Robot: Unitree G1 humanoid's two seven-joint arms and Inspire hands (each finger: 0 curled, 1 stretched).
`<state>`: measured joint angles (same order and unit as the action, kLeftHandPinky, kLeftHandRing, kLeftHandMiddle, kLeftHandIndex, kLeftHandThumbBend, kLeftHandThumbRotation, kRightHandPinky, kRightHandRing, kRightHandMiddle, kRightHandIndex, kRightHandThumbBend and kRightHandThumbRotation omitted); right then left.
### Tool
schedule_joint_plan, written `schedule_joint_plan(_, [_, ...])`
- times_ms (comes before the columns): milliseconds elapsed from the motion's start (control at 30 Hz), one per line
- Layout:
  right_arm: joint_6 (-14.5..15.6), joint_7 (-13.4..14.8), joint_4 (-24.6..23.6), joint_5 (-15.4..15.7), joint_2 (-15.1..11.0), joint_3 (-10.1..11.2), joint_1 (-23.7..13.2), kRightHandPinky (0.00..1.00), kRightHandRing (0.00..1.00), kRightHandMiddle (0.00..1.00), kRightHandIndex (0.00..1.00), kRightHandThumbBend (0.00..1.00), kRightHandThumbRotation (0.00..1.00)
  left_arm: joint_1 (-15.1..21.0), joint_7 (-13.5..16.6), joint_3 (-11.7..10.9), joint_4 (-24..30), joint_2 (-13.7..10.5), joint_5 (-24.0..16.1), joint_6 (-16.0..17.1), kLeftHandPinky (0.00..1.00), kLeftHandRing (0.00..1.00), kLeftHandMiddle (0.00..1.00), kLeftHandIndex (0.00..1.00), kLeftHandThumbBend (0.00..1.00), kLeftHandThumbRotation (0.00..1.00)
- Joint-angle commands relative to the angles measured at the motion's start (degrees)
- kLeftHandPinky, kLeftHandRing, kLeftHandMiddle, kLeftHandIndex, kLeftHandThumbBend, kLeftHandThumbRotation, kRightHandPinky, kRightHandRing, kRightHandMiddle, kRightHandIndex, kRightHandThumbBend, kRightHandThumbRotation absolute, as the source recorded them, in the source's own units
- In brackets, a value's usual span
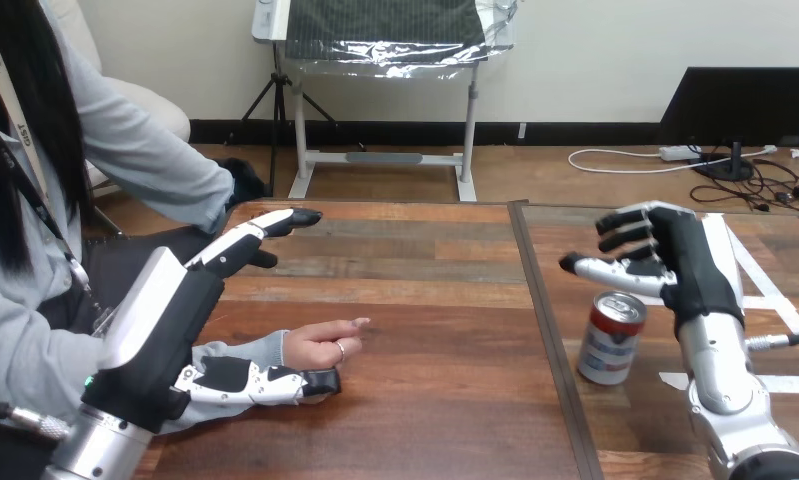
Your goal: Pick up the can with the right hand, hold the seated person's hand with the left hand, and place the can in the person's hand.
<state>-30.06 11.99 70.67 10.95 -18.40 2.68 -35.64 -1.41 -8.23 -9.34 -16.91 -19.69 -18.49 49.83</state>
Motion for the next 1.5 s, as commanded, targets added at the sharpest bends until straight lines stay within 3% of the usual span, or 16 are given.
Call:
schedule_joint_plan(0, [-1.61, -0.36, -2.56, -0.93, 0.11, 0.37, -5.02, 0.43, 0.44, 0.51, 0.53, 0.80, 0.00, 2.47, 0.18, 1.60, 3.04, -1.54, 0.61, -0.72, 0.72, 0.85, 0.86, 0.82, 1.00, 0.18])
schedule_joint_plan(267, [-1.20, -0.12, -3.06, -0.36, 0.24, 0.05, -5.16, 0.38, 0.40, 0.51, 0.52, 0.81, 0.00, 2.79, 0.30, 2.11, 3.18, -2.38, 0.34, -1.21, 0.72, 0.85, 0.86, 0.83, 1.00, 0.18])
schedule_joint_plan(1133, [-1.44, -1.42, -3.38, -0.48, 0.32, 0.00, -4.51, 0.45, 0.47, 0.52, 0.53, 0.80, 0.00, 3.04, 0.24, 3.75, 2.87, -3.13, 2.48, -1.31, 0.71, 0.85, 0.85, 0.82, 1.00, 0.22])
schedule_joint_plan(1467, [-1.65, -3.62, -3.37, -1.69, 0.30, 0.71, -4.21, 0.50, 0.54, 0.57, 0.60, 0.88, 0.00, 2.96, 0.14, 4.24, 2.57, -3.26, 3.29, -1.45, 0.71, 0.85, 0.85, 0.82, 1.00, 0.24])
